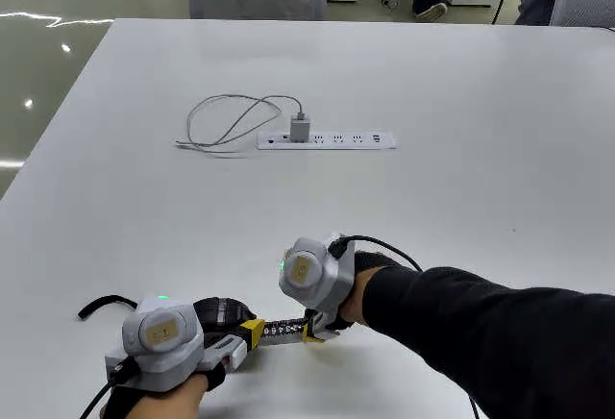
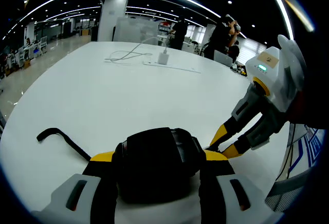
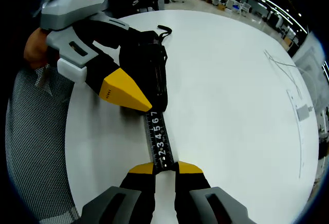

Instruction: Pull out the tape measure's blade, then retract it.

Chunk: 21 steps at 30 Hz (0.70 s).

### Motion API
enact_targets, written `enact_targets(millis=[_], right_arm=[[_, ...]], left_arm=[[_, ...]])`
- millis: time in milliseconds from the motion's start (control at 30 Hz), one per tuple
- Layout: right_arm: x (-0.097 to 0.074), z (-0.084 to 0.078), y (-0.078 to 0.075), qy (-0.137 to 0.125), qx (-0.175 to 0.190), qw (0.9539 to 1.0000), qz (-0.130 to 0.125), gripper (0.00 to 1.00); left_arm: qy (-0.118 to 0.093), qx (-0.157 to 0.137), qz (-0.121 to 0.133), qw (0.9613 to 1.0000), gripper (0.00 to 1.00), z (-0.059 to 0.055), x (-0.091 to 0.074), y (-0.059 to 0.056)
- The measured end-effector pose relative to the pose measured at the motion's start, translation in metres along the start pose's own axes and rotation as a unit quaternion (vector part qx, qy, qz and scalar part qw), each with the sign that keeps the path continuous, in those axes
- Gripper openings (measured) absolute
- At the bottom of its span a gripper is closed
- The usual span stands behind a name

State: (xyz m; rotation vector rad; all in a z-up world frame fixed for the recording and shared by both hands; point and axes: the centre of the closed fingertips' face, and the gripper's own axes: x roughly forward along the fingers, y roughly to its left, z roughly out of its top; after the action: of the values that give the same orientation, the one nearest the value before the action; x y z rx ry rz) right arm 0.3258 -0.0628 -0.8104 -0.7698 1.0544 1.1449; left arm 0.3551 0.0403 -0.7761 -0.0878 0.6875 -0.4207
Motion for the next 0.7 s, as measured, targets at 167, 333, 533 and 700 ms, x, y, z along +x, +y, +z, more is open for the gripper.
enact_targets(millis=[167,333,533,700], right_arm=[[0.001,0.003,0.001,-0.008,0.0,1.0,0.002,0.1],[0.002,0.009,0.002,-0.024,0.007,0.9997,0.006,0.1],[0.004,0.014,0.003,-0.035,0.01,0.9993,0.012,0.09],[0.005,0.018,0.003,-0.04,0.02,0.9989,0.016,0.09]], left_arm=[[0.003,-0.001,-0.001,1.0,0.6,0.0,0.0,0.0],[0.003,-0.001,-0.002,1.0,0.6,0.0,0.0,0.0],[0.003,-0.003,-0.002,1.0,0.6,0.0,0.0,0.0],[0.003,-0.004,-0.002,1.0,0.6,0.0,0.001,0.0]])
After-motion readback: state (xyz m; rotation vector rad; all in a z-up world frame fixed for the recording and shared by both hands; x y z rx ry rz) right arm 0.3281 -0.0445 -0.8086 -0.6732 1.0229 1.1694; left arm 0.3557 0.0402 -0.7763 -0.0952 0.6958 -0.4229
